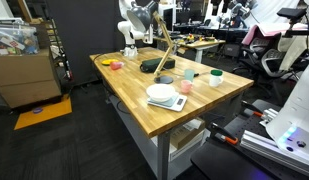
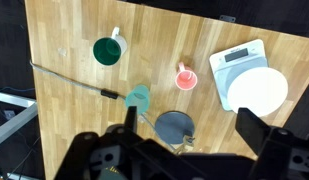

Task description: Pour the liquid in the pink cup into the white bowl

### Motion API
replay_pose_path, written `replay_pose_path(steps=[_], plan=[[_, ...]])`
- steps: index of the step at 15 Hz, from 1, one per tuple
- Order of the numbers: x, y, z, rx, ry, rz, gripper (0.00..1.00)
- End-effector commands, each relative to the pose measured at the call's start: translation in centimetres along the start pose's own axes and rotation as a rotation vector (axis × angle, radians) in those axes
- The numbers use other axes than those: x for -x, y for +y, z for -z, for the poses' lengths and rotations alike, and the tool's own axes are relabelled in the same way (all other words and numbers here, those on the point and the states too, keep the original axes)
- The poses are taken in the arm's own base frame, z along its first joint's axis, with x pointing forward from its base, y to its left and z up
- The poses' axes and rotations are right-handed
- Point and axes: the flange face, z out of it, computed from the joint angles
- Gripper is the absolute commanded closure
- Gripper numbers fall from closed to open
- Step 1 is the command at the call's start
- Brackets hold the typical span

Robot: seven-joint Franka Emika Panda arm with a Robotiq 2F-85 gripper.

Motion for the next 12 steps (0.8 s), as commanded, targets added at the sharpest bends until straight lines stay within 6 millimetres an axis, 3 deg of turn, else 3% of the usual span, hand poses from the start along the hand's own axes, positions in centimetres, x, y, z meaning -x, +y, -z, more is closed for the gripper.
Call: replay_pose_path(steps=[1,7,12], plan=[[0.0,0.0,0.0,0.0,-0.001,0.0,0.0],[0.2,0.0,-0.1,0.003,-0.008,0.013,0.0],[0.7,0.3,-2.4,-0.082,-0.076,0.066,0.0]])
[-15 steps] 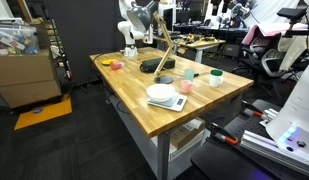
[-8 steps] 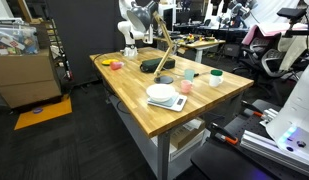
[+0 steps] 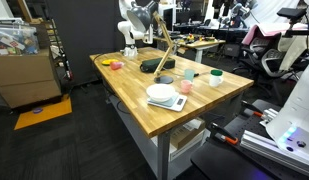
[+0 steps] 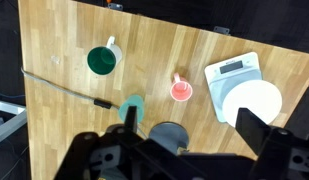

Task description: Pour the liquid in the pink cup into the white bowl

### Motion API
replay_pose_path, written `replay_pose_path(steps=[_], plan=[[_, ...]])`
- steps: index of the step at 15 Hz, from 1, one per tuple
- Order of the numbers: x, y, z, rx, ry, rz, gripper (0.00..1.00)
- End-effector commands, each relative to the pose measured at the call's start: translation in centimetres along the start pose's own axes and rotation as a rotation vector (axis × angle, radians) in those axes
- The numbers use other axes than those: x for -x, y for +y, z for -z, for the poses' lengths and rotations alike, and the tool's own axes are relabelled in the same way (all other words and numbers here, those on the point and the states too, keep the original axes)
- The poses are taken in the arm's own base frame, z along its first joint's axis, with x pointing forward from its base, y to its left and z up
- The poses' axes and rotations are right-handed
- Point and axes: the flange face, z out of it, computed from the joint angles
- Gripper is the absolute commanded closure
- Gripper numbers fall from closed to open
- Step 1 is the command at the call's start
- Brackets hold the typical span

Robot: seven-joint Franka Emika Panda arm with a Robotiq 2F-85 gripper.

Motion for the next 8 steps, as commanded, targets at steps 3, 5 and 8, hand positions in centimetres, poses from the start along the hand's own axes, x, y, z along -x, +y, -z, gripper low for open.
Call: replay_pose_path(steps=[3,5,8], plan=[[-0.5,1.0,-3.6,-0.123,-0.092,0.039,0.0],[-1.4,1.2,-5.7,-0.159,-0.123,0.047,0.0],[-2.8,0.8,-9.2,-0.115,-0.189,0.106,0.0]])
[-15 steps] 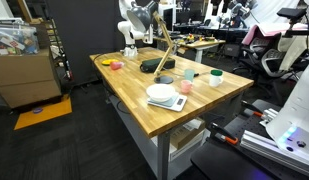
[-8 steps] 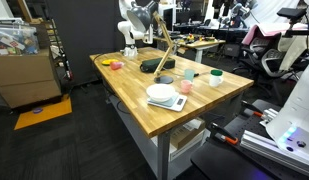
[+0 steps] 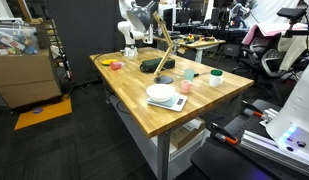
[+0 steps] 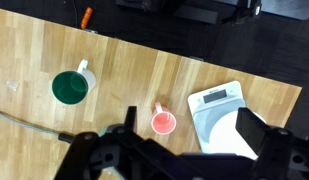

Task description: Pour the liquid in the pink cup into the white bowl

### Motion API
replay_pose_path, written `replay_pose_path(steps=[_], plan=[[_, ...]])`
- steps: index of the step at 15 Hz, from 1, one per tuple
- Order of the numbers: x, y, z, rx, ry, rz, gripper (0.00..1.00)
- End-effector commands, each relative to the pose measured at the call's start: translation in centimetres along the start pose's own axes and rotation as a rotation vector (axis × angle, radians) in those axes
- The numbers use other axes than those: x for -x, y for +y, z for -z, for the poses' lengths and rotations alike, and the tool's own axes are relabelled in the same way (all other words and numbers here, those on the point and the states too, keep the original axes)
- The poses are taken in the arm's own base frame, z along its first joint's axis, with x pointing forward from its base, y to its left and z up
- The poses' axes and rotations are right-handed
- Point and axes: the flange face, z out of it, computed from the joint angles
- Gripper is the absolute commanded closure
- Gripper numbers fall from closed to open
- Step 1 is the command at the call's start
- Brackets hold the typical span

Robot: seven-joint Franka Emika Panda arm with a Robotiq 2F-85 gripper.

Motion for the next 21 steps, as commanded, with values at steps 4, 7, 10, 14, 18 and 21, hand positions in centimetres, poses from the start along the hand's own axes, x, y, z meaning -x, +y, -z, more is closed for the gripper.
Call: replay_pose_path(steps=[4,7,10,14,18,21], plan=[[-1.0,0.0,-1.7,0.003,-0.037,0.016,0.0],[-0.8,-0.1,-1.1,0.006,-0.022,0.016,0.0],[-0.9,0.0,-1.3,0.005,-0.02,0.023,0.0],[-3.4,0.4,-3.6,0.018,-0.037,0.036,0.0],[-7.1,1.3,-7.8,0.019,-0.093,0.055,0.0],[-9.8,1.3,-10.7,0.002,-0.134,0.08,0.0]])
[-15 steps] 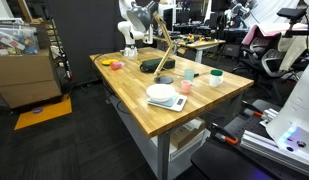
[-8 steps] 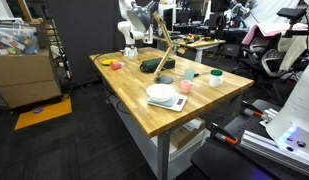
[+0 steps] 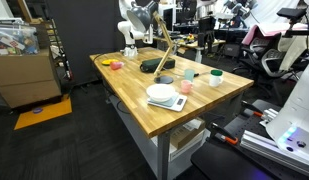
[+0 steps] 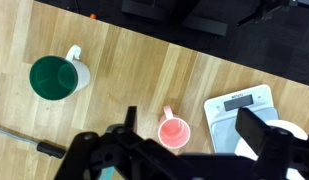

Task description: Pour the liquid in the pink cup into the white bowl

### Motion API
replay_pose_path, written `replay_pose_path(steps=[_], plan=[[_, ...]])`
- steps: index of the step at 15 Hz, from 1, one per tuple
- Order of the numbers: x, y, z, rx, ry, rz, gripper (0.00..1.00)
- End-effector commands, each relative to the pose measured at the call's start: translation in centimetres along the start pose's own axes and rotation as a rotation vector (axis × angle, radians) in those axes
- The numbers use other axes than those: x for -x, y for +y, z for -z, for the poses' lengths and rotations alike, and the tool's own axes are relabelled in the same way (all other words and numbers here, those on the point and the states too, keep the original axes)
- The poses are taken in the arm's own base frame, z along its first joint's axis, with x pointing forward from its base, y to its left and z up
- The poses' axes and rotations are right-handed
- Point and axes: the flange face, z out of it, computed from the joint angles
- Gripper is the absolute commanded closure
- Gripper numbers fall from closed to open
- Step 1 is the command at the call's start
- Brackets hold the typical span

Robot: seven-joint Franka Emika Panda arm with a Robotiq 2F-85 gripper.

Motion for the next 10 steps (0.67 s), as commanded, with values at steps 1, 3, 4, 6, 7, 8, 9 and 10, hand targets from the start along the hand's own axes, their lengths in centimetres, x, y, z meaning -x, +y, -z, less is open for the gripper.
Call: replay_pose_path(steps=[1,3,4,6,7,8,9,10], plan=[[-3.3,0.2,-1.7,-0.024,-0.035,0.045,0.0],[-2.8,-0.1,-2.2,-0.009,-0.039,0.024,0.0],[-3.3,0.0,-2.4,-0.009,-0.044,0.027,0.0],[-3.4,0.1,-2.2,-0.008,-0.04,0.027,0.0],[-3.4,0.1,-2.1,-0.008,-0.038,0.027,0.0],[-3.5,0.2,-1.9,0.0,-0.03,0.025,0.0],[-3.7,0.2,-2.0,0.005,-0.016,0.022,0.0],[-4.0,0.2,-2.2,0.006,-0.009,0.02,0.0]])
